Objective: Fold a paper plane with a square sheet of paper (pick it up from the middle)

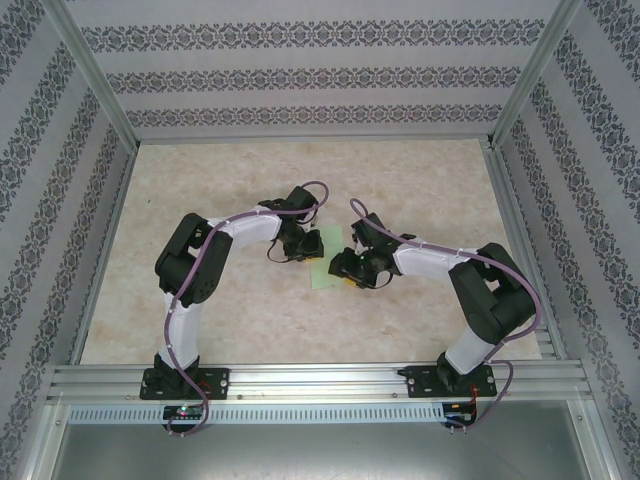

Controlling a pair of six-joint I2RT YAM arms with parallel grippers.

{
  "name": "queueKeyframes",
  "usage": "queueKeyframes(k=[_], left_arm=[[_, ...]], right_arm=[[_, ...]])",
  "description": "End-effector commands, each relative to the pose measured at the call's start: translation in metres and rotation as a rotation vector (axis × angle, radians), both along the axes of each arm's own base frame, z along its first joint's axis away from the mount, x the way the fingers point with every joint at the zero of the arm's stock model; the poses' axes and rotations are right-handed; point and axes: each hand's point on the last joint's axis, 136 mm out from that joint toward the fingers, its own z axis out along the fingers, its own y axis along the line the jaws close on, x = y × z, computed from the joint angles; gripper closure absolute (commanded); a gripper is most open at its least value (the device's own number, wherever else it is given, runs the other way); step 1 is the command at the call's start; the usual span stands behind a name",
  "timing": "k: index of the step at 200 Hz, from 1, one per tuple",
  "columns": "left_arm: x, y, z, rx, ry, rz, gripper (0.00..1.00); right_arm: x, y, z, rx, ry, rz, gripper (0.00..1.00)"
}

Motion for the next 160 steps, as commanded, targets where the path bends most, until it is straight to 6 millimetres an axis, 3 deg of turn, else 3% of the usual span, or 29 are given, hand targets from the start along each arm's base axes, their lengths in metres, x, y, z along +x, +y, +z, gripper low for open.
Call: queueKeyframes(k=[1, 59, 99, 160], left_arm=[[-0.011, 0.020, -0.032, 0.109, 0.069, 0.018, 0.83], [-0.012, 0.020, -0.034, 0.111, 0.075, 0.017, 0.83], [-0.012, 0.020, -0.034, 0.115, 0.076, 0.017, 0.83], [-0.011, 0.020, -0.033, 0.115, 0.073, 0.020, 0.83]], right_arm=[[0.009, 0.012, 0.013, 0.088, -0.057, -0.023, 0.56], [0.030, 0.017, 0.032, 0.199, -0.166, -0.068, 0.55], [0.041, 0.010, 0.031, 0.206, -0.175, -0.087, 0.56], [0.012, 0.011, 0.012, 0.192, -0.045, -0.068, 0.58]])
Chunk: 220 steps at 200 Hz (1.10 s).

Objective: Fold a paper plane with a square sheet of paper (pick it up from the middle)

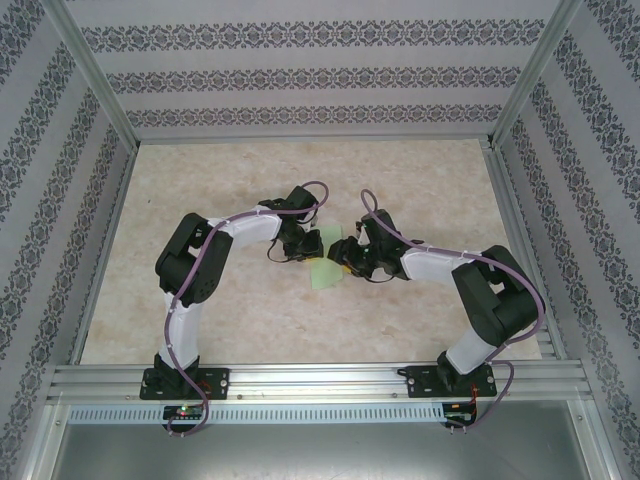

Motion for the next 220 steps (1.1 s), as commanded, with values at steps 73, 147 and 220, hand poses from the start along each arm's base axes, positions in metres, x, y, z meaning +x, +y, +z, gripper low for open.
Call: queueKeyframes(k=[73, 147, 220], left_arm=[[-0.008, 0.018, -0.028, 0.106, 0.059, 0.014, 0.85], [-0.002, 0.014, -0.018, 0.089, 0.042, 0.004, 0.85], [0.036, 0.007, 0.033, 0.034, -0.186, -0.043, 0.85]], right_arm=[[-0.032, -0.016, -0.016, -0.050, 0.124, -0.105, 0.78], [-0.026, -0.022, -0.013, -0.073, 0.133, -0.173, 0.90], [-0.034, -0.036, -0.009, -0.169, 0.178, -0.185, 0.96]])
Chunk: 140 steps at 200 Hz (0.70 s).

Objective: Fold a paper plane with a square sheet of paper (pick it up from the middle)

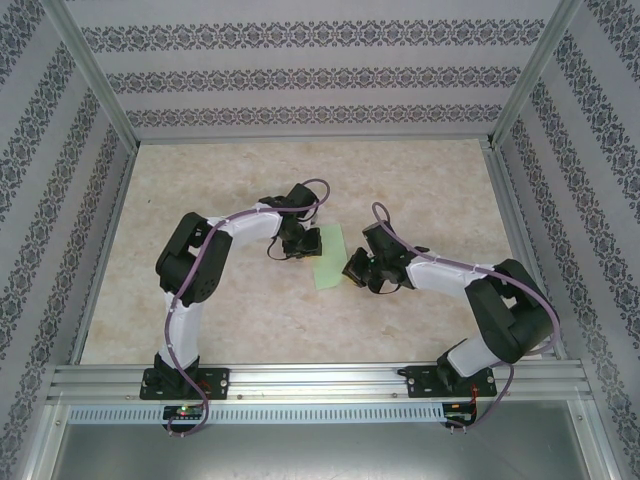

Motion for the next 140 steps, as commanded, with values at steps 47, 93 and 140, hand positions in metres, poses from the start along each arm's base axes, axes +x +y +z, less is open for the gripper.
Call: queueKeyframes(k=[47, 93, 140], left_arm=[[0.027, 0.002, 0.006, -0.006, -0.093, -0.027, 0.87], [0.020, 0.004, -0.007, 0.008, -0.051, -0.041, 0.88], [0.017, 0.006, -0.013, 0.025, -0.027, -0.050, 0.88]], right_arm=[[0.001, 0.005, 0.009, -0.030, 0.026, 0.025, 0.96], [0.010, 0.016, 0.011, -0.022, 0.027, 0.048, 0.95], [0.034, 0.038, 0.026, 0.035, -0.041, 0.061, 0.95]])
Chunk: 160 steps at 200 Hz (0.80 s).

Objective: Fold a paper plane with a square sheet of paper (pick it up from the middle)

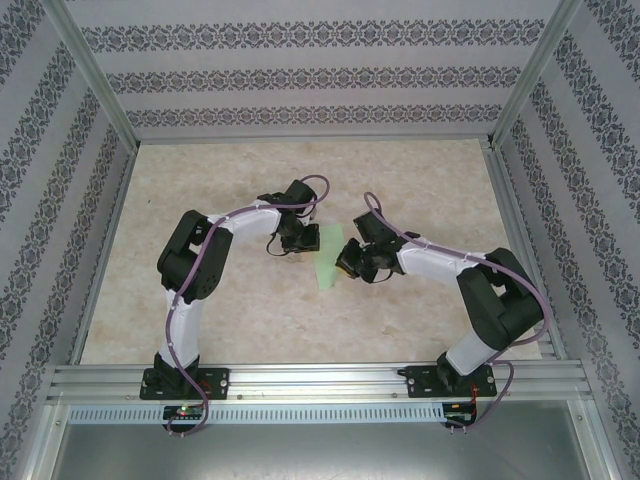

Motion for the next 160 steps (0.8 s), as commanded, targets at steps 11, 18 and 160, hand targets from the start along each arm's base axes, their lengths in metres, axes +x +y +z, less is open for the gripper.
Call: queueKeyframes(k=[11, 18, 160], left_arm=[[0.002, 0.002, -0.010, 0.019, 0.015, -0.026, 0.88], [0.002, 0.003, -0.010, 0.020, 0.015, -0.027, 0.87], [-0.001, 0.004, -0.011, 0.027, 0.029, -0.027, 0.88]], right_arm=[[0.021, 0.022, 0.017, 0.048, -0.082, 0.036, 0.95], [0.024, 0.024, 0.017, 0.046, -0.085, 0.037, 0.95], [0.036, 0.038, -0.002, 0.046, -0.064, 0.053, 0.95]])
